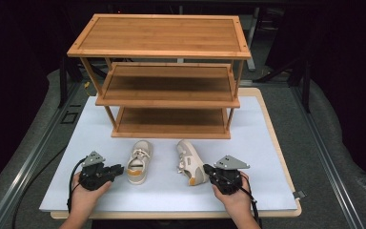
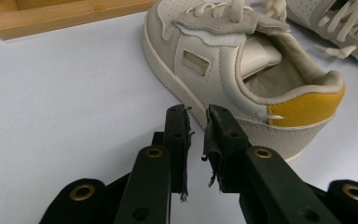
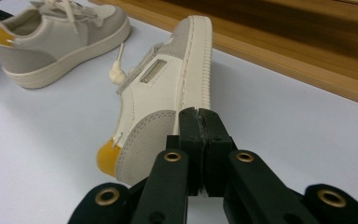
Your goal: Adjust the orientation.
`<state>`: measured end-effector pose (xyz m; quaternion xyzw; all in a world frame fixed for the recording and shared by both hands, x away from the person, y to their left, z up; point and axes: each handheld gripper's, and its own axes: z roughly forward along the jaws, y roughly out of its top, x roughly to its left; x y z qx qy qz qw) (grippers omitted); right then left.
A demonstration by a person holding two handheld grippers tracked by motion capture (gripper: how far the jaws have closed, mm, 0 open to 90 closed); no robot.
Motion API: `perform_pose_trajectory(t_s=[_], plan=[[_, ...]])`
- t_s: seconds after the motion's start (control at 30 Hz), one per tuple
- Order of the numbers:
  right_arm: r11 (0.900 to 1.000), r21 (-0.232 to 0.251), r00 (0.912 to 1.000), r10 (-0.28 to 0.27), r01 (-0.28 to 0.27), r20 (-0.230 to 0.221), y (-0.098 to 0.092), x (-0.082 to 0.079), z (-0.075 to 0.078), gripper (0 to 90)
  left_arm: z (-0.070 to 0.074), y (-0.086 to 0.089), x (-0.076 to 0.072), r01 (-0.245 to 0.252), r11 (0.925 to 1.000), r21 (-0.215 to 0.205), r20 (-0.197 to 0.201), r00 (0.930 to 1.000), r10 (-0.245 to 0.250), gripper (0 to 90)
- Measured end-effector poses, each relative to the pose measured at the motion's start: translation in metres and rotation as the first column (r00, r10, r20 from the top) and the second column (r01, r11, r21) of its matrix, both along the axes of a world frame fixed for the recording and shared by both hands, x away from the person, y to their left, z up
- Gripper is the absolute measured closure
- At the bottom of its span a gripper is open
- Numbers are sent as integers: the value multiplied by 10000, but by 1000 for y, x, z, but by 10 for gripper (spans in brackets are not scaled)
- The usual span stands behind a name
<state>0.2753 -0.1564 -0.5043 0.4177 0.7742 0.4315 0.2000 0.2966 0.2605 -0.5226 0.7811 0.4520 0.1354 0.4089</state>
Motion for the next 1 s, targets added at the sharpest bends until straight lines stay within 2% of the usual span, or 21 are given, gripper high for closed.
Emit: perform_pose_trajectory(t_s=[0.03, 0.17, 0.2, 0.27, 0.37, 0.5, 0.6, 0.63, 0.67, 0.77, 0.8, 0.93, 1.0], plan=[[9998, -38, 9998, -174, 173, -14, -3, 1, 0, 893, 0, 0, 0, 9, 10000, 7, 4, 10000, -9, 776], [9996, 154, 9997, -244, 244, -49, -7, 4, -2, 896, 0, 0, 0, 12, 10000, 6, 5, 10000, -12, 775], [9989, 43, 9989, -462, 462, -56, -10, 6, -2, 897, 0, 0, 0, 14, 10000, 5, -14, 10000, -14, 775], [9982, 111, 9983, -587, 588, -66, -12, 7, -3, 897, 0, 0, 0, 5, 10000, -7, -5, 10000, -5, 774], [9976, 55, 9975, -694, 695, -152, -16, 10, -5, 897, 0, 0, 0, 4, 10000, 4, -26, 10000, -4, 773], [9952, 223, 9950, -949, 956, -324, -20, 12, -7, 897, 0, 0, 0, -1, 10000, 4, -26, 10000, 1, 771], [9916, 211, 9891, -1258, 1277, -770, -27, 19, -12, 897, 0, 1, 1, 9, 10000, 27, 3, 10000, -9, 770], [9916, 211, 9891, -1258, 1277, -770, -27, 19, -12, 897, 0, 1, 1, 9, 10000, 27, 3, 10000, -9, 770], [9918, 268, 9851, -1212, 1253, -1216, -31, 23, -18, 899, 0, 1, 0, -43, 10000, -55, -22, 10000, 43, 770], [9895, 261, 9808, -1371, 1420, -1385, -33, 26, -20, 891, 0, 2, 0, -67, 9999, -93, -18, 10000, 67, 770], [9885, 589, 9791, -1289, 1396, -1575, -36, 27, -21, 885, 0, 2, 0, -108, 9998, -138, -28, 9999, 108, 768], [9875, 531, 9794, -1393, 1484, -1463, -36, 25, -19, 860, 1, 4, 1, -151, 9997, -175, 9, 9999, 151, 752], [9852, 588, 9797, -1522, 1608, -1301, -36, 24, -17, 808, 2, 5, 1, -247, 9990, -369, -37, 9997, 246, 727]])
